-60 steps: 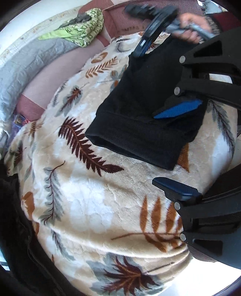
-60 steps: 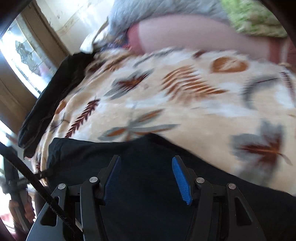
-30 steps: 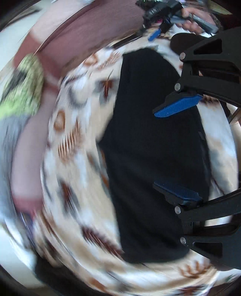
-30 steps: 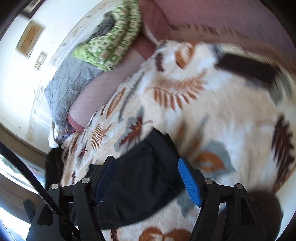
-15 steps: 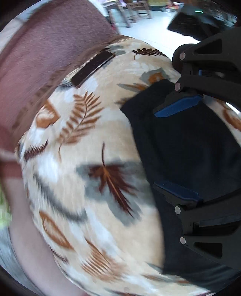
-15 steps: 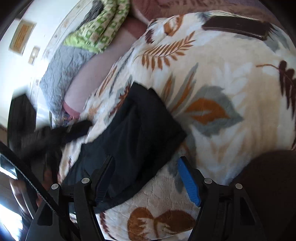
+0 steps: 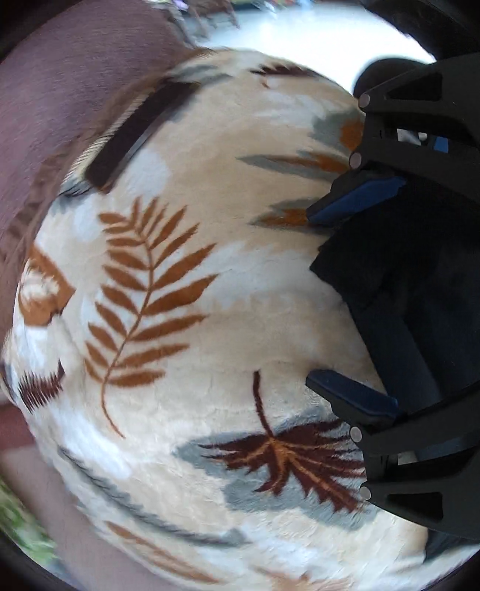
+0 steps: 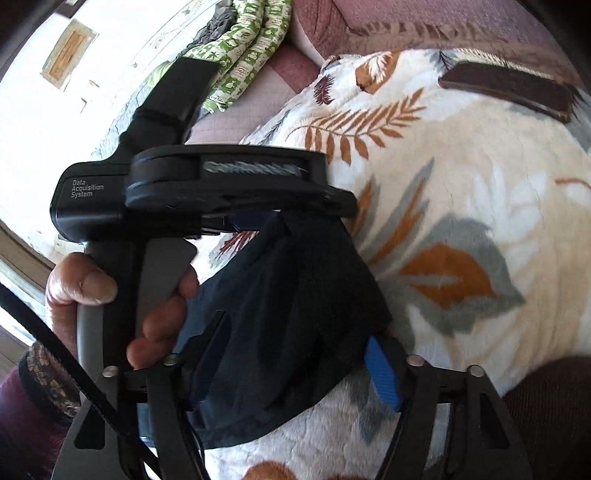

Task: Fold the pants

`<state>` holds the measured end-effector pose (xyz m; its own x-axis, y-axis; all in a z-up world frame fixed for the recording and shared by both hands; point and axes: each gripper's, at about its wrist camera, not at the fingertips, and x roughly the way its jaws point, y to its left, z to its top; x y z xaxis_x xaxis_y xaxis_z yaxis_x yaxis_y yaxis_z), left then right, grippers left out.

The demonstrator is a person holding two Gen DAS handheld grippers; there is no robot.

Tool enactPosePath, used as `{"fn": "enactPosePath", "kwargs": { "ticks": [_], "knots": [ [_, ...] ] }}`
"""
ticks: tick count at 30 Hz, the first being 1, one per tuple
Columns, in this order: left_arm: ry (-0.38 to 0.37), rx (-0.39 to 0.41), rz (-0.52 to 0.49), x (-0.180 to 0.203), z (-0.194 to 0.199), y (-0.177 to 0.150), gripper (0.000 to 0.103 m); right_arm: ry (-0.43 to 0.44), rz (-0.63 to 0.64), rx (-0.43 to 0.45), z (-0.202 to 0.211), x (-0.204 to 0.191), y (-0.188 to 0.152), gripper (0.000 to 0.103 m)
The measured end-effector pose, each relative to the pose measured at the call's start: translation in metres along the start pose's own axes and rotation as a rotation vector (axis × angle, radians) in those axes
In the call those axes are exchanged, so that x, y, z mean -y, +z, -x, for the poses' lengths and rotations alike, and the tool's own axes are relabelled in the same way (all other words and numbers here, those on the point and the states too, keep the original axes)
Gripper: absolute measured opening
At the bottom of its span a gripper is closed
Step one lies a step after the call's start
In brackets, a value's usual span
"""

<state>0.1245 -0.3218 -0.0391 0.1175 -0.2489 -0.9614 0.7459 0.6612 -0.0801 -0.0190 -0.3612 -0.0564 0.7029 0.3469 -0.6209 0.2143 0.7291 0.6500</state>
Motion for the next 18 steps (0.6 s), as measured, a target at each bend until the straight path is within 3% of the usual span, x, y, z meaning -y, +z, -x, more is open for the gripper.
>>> {"fn": "enactPosePath", "kwargs": {
  "ticks": [2, 3, 4, 8, 15, 18],
  "knots": [
    [-0.013, 0.017, -0.066, 0.010, 0.007, -0.005, 0.046, -0.024, 0.015, -0.002, -0.004, -0.001, 0.002, 0.038],
    [-0.016, 0.016, -0.061, 0.011, 0.013, -0.007, 0.033, -0.015, 0.012, -0.009, -0.005, -0.001, 0.004, 0.033],
    [-0.010, 0.026, -0.060, 0.012, 0.019, -0.009, 0.028, 0.004, 0.003, -0.022, -0.007, 0.000, 0.006, 0.030],
    [-0.024, 0.091, -0.028, 0.005, 0.043, -0.021, 0.027, 0.017, 0.055, -0.004, 0.000, -0.016, 0.011, 0.027],
    [-0.092, 0.217, 0.167, -0.039, 0.093, -0.052, 0.027, 0.065, 0.198, -0.002, 0.008, -0.065, 0.010, 0.026],
    [-0.122, 0.283, 0.290, -0.075, 0.118, -0.088, 0.027, 0.097, 0.296, -0.026, 0.003, -0.096, 0.004, 0.026]
  ]
}}
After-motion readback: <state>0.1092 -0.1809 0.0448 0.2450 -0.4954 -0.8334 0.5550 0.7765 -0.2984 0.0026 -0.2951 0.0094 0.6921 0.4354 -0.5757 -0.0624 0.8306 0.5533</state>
